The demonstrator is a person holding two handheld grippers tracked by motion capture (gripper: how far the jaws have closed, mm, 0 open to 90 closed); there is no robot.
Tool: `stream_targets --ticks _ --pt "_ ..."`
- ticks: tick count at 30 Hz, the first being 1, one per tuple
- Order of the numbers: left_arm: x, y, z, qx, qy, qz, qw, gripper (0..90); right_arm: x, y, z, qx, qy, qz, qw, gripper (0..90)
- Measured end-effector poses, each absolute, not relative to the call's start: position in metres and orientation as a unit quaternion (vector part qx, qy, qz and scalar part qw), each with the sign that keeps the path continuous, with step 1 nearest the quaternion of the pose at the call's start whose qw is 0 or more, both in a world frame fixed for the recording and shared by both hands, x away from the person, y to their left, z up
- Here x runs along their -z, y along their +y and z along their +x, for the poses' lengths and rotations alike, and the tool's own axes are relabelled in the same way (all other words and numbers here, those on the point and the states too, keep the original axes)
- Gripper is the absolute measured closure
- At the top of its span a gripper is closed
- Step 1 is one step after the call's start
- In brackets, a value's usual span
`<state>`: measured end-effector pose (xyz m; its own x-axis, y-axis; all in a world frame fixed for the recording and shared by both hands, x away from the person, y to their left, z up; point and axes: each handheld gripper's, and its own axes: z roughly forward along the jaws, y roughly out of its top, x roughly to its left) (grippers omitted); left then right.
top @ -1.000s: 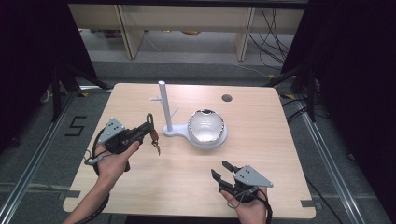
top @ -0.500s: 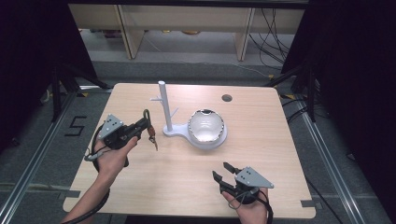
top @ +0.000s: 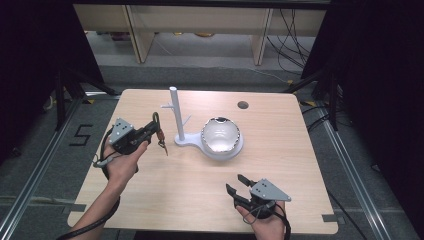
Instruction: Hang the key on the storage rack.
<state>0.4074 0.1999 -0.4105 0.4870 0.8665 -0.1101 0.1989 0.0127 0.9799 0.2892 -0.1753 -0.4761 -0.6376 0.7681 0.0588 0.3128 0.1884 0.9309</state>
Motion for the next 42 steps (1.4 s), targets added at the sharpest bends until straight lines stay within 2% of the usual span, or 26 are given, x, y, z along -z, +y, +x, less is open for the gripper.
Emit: stream_targets --ticks 2,4,18,41,42 --pt "0.41 0.2 0.41 -0.294 0.416 0.641 0.574 83.4 0.477 -0.175 0.29 -0.521 0.739 0.358 0.231 48.0" --pt "0.41 0.199 0.413 -0.297 0.417 0.64 0.573 83.4 0.477 -0.175 0.289 -0.522 0.739 0.366 0.217 48.0" --pt "0.407 0.195 0.426 -0.316 0.425 0.637 0.561 83.3 0.478 -0.175 0.289 -0.525 0.739 0.366 0.212 47.9" --pt "0.401 0.185 0.436 -0.331 0.423 0.643 0.546 83.2 0.479 -0.178 0.29 -0.519 0.742 0.362 0.224 47.9" --pt "0.401 0.184 0.436 -0.333 0.422 0.643 0.545 83.2 0.479 -0.177 0.287 -0.518 0.737 0.381 0.209 47.9"
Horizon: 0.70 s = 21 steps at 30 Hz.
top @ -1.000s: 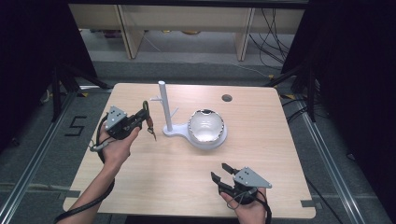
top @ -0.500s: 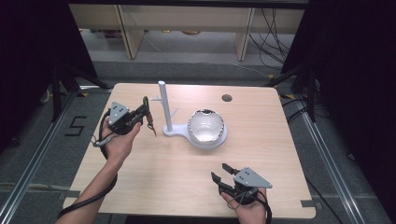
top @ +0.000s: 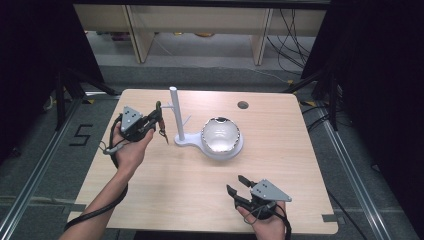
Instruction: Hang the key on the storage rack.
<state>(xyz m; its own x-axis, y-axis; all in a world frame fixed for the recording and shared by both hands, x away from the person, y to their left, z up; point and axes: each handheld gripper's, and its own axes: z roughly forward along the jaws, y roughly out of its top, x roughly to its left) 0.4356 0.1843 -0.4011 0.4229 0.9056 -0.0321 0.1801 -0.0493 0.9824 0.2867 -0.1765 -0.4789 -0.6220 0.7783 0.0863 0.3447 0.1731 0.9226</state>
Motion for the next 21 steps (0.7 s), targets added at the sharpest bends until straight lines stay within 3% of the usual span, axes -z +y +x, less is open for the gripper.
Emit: stream_targets --ticks 21 --pt "0.403 0.165 0.437 -0.354 0.393 0.675 0.514 83.0 0.481 -0.179 0.29 -0.526 0.737 0.363 0.22 47.9"
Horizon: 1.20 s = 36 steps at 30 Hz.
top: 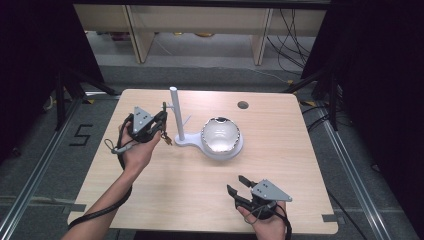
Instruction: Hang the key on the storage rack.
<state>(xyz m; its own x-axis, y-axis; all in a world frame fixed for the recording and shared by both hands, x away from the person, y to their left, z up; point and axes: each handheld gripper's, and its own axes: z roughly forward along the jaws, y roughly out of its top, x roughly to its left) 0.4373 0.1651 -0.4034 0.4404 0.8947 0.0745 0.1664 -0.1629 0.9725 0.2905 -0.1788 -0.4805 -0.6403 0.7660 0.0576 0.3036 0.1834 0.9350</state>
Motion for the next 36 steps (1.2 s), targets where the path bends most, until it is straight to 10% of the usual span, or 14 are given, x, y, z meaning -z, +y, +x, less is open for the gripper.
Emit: stream_targets --ticks 36 --pt "0.437 0.195 0.397 -0.299 0.391 0.683 0.54 52.9 0.485 -0.189 0.292 -0.515 0.734 0.384 0.219 47.8"
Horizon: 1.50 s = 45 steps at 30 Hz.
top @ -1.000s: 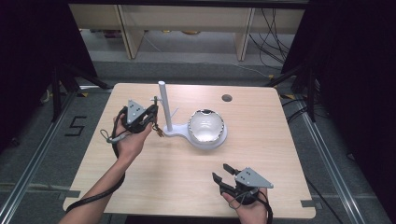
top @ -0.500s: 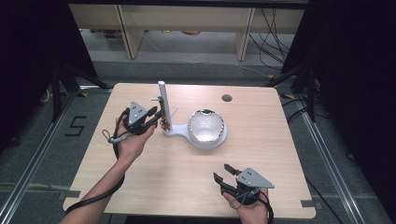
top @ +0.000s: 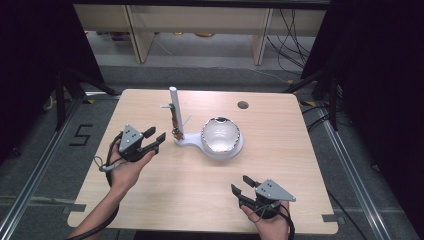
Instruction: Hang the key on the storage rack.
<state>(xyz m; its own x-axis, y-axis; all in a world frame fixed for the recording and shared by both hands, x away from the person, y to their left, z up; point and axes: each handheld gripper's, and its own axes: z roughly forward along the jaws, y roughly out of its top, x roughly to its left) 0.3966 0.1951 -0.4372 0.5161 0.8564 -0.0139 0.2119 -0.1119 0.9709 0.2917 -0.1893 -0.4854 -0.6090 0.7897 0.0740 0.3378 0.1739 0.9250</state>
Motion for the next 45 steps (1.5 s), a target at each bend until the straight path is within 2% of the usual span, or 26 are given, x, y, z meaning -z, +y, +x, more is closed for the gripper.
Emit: stream_targets --ticks 2,6,13,23,45 --pt "0.442 0.198 0.391 -0.294 0.389 0.686 0.54 51.7 0.485 -0.188 0.288 -0.512 0.73 0.404 0.205 47.8" --pt "0.454 0.202 0.377 -0.288 0.391 0.689 0.538 50.3 0.489 -0.191 0.293 -0.515 0.734 0.383 0.222 47.8" --pt "0.477 0.21 0.356 -0.288 0.398 0.684 0.539 48.9 0.494 -0.19 0.294 -0.511 0.735 0.392 0.213 47.8" --pt "0.511 0.229 0.346 -0.293 0.425 0.672 0.531 47.2 0.498 -0.193 0.295 -0.503 0.738 0.395 0.214 47.7" --pt "0.523 0.241 0.342 -0.294 0.452 0.66 0.522 46.8 0.504 -0.2 0.295 -0.507 0.736 0.396 0.213 47.5"
